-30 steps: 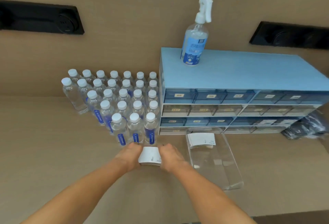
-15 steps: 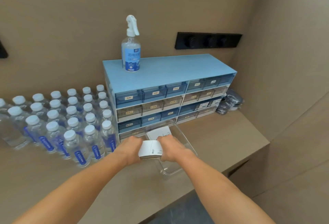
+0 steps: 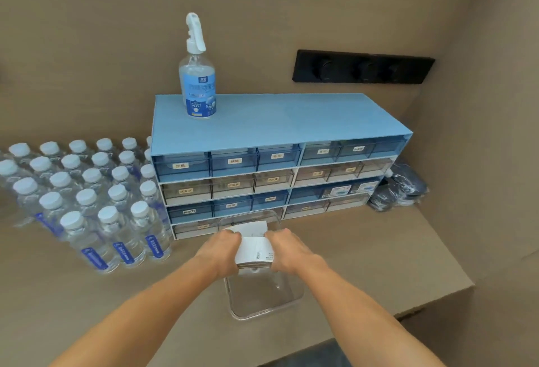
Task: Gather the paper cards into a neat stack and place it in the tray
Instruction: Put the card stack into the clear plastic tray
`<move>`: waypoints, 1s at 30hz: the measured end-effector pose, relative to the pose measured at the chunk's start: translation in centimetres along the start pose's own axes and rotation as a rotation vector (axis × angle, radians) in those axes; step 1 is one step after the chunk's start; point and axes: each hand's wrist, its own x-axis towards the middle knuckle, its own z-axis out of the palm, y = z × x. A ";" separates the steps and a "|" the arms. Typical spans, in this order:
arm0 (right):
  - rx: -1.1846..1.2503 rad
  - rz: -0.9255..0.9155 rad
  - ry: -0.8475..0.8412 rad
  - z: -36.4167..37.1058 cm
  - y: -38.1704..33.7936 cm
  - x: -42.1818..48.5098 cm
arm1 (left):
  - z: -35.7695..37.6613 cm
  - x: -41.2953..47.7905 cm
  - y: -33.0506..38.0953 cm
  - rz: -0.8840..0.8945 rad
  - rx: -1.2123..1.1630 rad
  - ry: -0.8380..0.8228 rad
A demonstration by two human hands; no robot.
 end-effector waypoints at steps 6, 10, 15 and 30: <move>-0.025 -0.147 -0.088 1.7 2.2 3.0 | 2.0 0.7 0.9 -0.142 -0.017 -0.021; -0.053 -0.182 -0.131 1.6 3.0 4.3 | 2.2 1.6 1.7 -0.201 0.003 -0.035; -0.106 -0.184 -0.162 2.0 3.6 5.5 | 3.2 3.0 2.1 -0.177 0.145 -0.037; -0.310 -0.163 -0.219 4.4 2.3 7.6 | 5.6 4.9 2.1 -0.195 0.330 -0.103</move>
